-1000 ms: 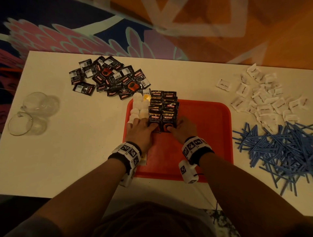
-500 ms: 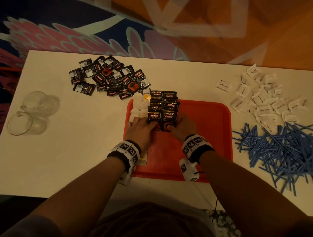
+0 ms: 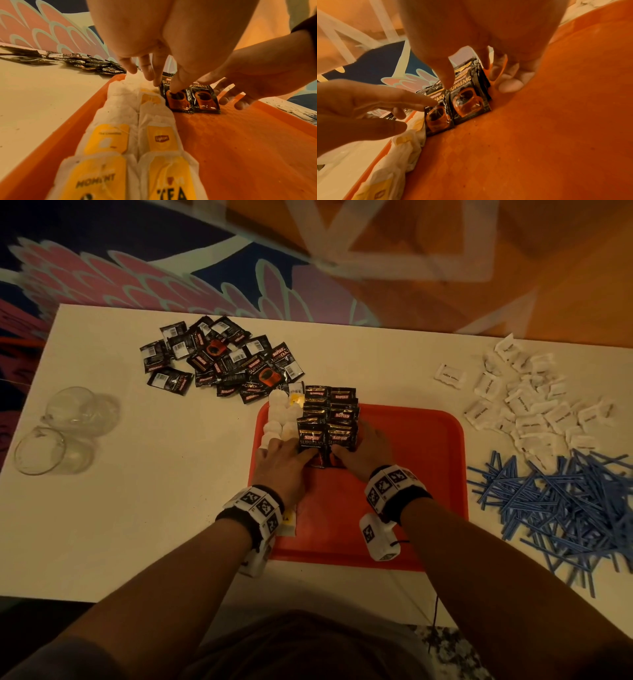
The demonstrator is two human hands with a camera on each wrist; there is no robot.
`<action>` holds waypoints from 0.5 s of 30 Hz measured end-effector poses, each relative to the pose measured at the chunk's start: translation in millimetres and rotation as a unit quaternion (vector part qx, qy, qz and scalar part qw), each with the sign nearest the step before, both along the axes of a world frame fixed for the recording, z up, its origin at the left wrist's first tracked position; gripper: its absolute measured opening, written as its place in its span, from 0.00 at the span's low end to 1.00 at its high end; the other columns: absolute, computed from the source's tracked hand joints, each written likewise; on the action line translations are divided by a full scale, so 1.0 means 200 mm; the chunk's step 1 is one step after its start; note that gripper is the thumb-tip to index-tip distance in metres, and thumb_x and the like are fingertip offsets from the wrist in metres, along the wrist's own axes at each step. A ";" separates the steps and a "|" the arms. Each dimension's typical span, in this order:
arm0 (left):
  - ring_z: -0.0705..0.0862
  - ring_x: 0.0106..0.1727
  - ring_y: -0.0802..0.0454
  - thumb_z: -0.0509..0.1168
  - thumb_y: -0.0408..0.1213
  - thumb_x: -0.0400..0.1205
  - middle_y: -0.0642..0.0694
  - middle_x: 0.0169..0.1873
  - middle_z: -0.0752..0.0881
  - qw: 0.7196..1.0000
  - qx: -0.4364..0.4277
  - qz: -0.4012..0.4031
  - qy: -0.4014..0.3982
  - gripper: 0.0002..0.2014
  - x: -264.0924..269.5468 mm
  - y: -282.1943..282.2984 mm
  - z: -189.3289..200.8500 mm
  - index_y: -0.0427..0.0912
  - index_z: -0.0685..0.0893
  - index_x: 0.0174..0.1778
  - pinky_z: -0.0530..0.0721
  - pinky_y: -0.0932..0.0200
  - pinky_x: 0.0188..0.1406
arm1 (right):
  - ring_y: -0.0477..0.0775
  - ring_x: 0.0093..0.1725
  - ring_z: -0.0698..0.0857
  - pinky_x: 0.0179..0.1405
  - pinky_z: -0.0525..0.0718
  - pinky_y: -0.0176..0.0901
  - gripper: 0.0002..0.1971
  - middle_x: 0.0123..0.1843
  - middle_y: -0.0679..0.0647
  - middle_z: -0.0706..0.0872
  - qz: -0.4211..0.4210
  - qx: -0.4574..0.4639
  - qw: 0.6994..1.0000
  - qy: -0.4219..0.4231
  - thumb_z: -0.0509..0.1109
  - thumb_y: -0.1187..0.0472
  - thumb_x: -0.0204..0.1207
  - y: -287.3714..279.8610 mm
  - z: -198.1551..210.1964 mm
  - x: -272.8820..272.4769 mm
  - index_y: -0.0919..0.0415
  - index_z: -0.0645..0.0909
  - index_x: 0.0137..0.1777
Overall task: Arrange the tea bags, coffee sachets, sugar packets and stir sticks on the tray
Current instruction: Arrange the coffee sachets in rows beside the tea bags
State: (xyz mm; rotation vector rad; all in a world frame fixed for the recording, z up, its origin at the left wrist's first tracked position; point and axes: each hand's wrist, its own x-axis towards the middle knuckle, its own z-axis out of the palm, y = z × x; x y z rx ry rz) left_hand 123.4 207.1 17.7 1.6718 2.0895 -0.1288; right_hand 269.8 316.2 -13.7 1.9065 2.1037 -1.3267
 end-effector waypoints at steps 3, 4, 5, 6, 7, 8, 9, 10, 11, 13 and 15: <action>0.66 0.74 0.41 0.57 0.39 0.85 0.48 0.77 0.72 0.999 0.021 0.029 -0.025 0.25 -0.03 0.01 0.02 0.59 0.71 0.80 0.64 0.43 0.70 | 0.62 0.82 0.62 0.76 0.66 0.59 0.42 0.83 0.57 0.64 -0.012 -0.004 1.000 -0.022 0.73 0.42 0.74 0.01 0.02 0.02 0.51 0.57 0.84; 0.65 0.75 0.41 0.58 0.39 0.86 0.48 0.77 0.72 0.998 0.030 0.045 -0.037 0.23 -0.04 0.01 0.03 0.57 0.73 0.79 0.63 0.42 0.72 | 0.62 0.83 0.59 0.78 0.65 0.60 0.44 0.85 0.57 0.60 -0.014 -0.009 0.999 -0.027 0.73 0.41 0.75 0.01 0.02 0.02 0.52 0.55 0.85; 0.65 0.76 0.41 0.59 0.40 0.86 0.46 0.77 0.72 0.996 0.039 0.061 -0.048 0.22 -0.07 0.02 0.04 0.56 0.75 0.77 0.63 0.42 0.73 | 0.62 0.84 0.58 0.78 0.64 0.60 0.45 0.86 0.57 0.58 -0.017 -0.013 0.999 -0.031 0.72 0.40 0.75 0.02 0.03 0.02 0.52 0.53 0.86; 0.65 0.76 0.41 0.61 0.40 0.85 0.45 0.77 0.71 0.994 0.045 0.077 -0.057 0.22 -0.10 0.03 0.04 0.54 0.76 0.76 0.64 0.41 0.73 | 0.62 0.84 0.58 0.78 0.64 0.60 0.45 0.86 0.57 0.58 -0.018 -0.013 0.999 -0.032 0.72 0.40 0.75 0.02 0.03 0.03 0.52 0.53 0.86; 0.65 0.76 0.40 0.63 0.38 0.84 0.44 0.77 0.71 0.992 0.048 0.093 -0.069 0.22 -0.14 0.04 0.05 0.53 0.77 0.75 0.65 0.41 0.74 | 0.61 0.83 0.60 0.77 0.66 0.59 0.43 0.85 0.56 0.59 -0.020 -0.008 0.999 -0.028 0.71 0.41 0.75 0.02 0.04 0.02 0.52 0.54 0.85; 0.65 0.77 0.40 0.64 0.36 0.83 0.42 0.77 0.70 0.989 0.052 0.111 -0.083 0.23 -0.19 0.05 0.04 0.51 0.77 0.75 0.67 0.40 0.74 | 0.60 0.82 0.63 0.75 0.68 0.57 0.41 0.84 0.55 0.62 -0.020 0.004 1.000 -0.019 0.72 0.42 0.76 0.01 0.05 0.02 0.52 0.57 0.84; 0.64 0.77 0.39 0.64 0.34 0.83 0.41 0.78 0.69 0.986 0.055 0.124 -0.095 0.24 -0.23 0.06 0.04 0.50 0.76 0.76 0.69 0.40 0.75 | 0.58 0.80 0.66 0.72 0.70 0.53 0.38 0.81 0.54 0.66 -0.021 0.019 1.000 -0.006 0.72 0.45 0.76 0.00 0.06 0.02 0.53 0.60 0.82; 0.63 0.78 0.39 0.64 0.34 0.83 0.40 0.79 0.67 0.985 0.056 0.131 -0.097 0.25 -0.28 0.08 0.03 0.50 0.75 0.77 0.71 0.40 0.75 | 0.56 0.77 0.69 0.68 0.71 0.49 0.34 0.78 0.54 0.70 -0.018 0.035 0.999 0.007 0.73 0.47 0.77 -0.01 0.08 0.02 0.53 0.64 0.79; 0.62 0.80 0.38 0.64 0.35 0.83 0.39 0.80 0.65 0.986 0.052 0.132 -0.092 0.26 -0.34 0.11 0.02 0.50 0.74 0.79 0.72 0.39 0.75 | 0.54 0.73 0.72 0.63 0.71 0.45 0.31 0.75 0.53 0.73 -0.012 0.049 0.999 0.016 0.73 0.50 0.77 -0.02 0.09 0.01 0.52 0.66 0.77; 0.57 0.83 0.36 0.65 0.36 0.83 0.38 0.83 0.61 0.989 0.032 0.125 -0.073 0.29 -0.44 0.18 0.00 0.52 0.70 0.81 0.69 0.35 0.78 | 0.49 0.64 0.76 0.56 0.72 0.40 0.28 0.70 0.52 0.76 -0.002 0.065 0.998 0.021 0.73 0.52 0.77 -0.04 0.10 0.01 0.52 0.68 0.75; 0.52 0.85 0.34 0.62 0.37 0.85 0.38 0.85 0.56 0.993 0.015 0.105 -0.041 0.29 -0.52 0.27 -0.03 0.54 0.66 0.84 0.65 0.32 0.81 | 0.44 0.57 0.74 0.49 0.73 0.33 0.28 0.67 0.51 0.77 0.007 0.069 0.997 0.026 0.73 0.54 0.77 -0.06 0.12 0.00 0.52 0.68 0.75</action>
